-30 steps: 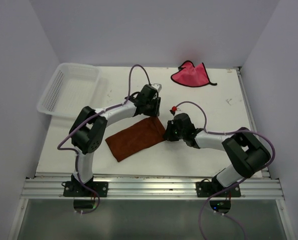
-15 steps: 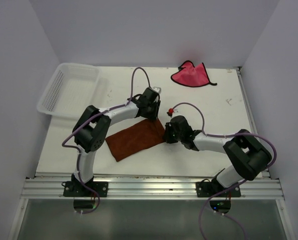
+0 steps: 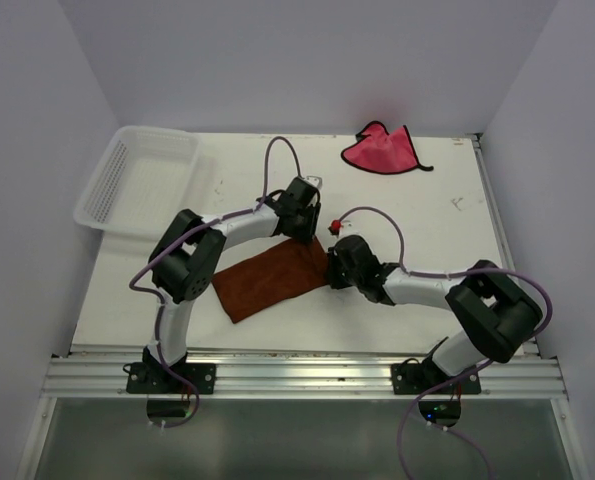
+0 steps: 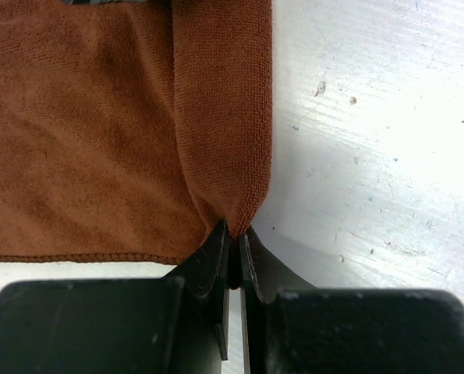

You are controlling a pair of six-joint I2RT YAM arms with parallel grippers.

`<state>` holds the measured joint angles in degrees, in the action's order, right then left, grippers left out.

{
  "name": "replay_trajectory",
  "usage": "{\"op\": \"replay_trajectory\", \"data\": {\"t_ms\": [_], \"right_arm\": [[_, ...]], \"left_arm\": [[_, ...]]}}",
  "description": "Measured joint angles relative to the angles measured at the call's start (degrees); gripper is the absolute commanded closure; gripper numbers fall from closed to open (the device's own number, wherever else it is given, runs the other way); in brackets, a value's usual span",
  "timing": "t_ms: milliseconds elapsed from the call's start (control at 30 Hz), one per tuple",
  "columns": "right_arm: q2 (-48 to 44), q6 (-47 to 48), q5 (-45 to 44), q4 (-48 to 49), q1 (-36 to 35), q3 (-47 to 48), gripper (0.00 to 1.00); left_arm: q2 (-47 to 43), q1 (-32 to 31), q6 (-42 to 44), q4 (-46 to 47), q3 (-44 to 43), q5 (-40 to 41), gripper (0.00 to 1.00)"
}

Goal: Roll the towels
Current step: Roll the towel

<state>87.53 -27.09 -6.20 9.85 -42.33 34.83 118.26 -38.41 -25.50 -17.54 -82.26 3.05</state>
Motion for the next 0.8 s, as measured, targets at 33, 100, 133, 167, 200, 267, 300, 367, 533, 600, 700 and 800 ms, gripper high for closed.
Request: {"op": "replay_trajectory", "data": {"t_ms": [33,100,133,167,200,267,300,367,533,600,700,800], "right_arm": [[-0.07,0.28,-0.68,-0.09,-0.44,0.02,1.0],[-0.2,0.83,-2.29,-0.57,-1.44,0.2,1.0],[-0.2,1.2,-3.34,-0.85,-2.12,0.33,1.0],[-0.2,1.6,-4.44,-1.11,-2.84,0.5,1.0],[-0.26,1.92,-5.51,-1.42,-3.63,0.61,1.0],[-0.5,2.64,-8.0,-2.12,-5.27,0.72,1.0],[-0.66,2.93,-9.16,-2.51,-5.99,0.74,1.0],[-0.81,3.45,-10.95,-3.1,-7.13,0.74,1.0],[-1.07,4.61,-14.93,-4.57,-8.9,0.74,1.0],[-1.14,5.11,-16.41,-5.05,-9.7,0.74,1.0],[-1.33,5.77,-18.47,-6.01,-10.97,0.81,1.0],[-1.33,6.16,-19.87,-6.49,-11.82,0.87,1.0]], "left_arm": [[0.0,0.0,-0.04,0.15,0.04,0.11,0.56],[-0.24,0.02,-0.31,0.76,0.57,0.26,0.55],[-0.48,0.07,-0.42,0.96,0.92,0.26,0.55],[-0.83,0.15,-0.46,1.2,1.31,0.24,0.55],[-1.25,0.28,-0.46,1.2,1.57,0.24,0.55],[-2.05,0.68,-0.46,1.38,1.97,0.22,0.55],[-2.62,1.01,-0.46,1.6,2.25,0.22,0.55],[-3.98,1.77,-0.48,1.68,2.67,0.22,0.55],[-7.5,3.85,-0.94,3.19,3.8,-0.09,0.55],[-8.66,4.33,-1.07,3.39,4.22,-0.63,0.55],[-9.4,4.68,-1.6,4.15,4.28,-2.75,0.54],[-9.4,4.46,-2.62,4.59,4.28,-5.57,0.52]]}}
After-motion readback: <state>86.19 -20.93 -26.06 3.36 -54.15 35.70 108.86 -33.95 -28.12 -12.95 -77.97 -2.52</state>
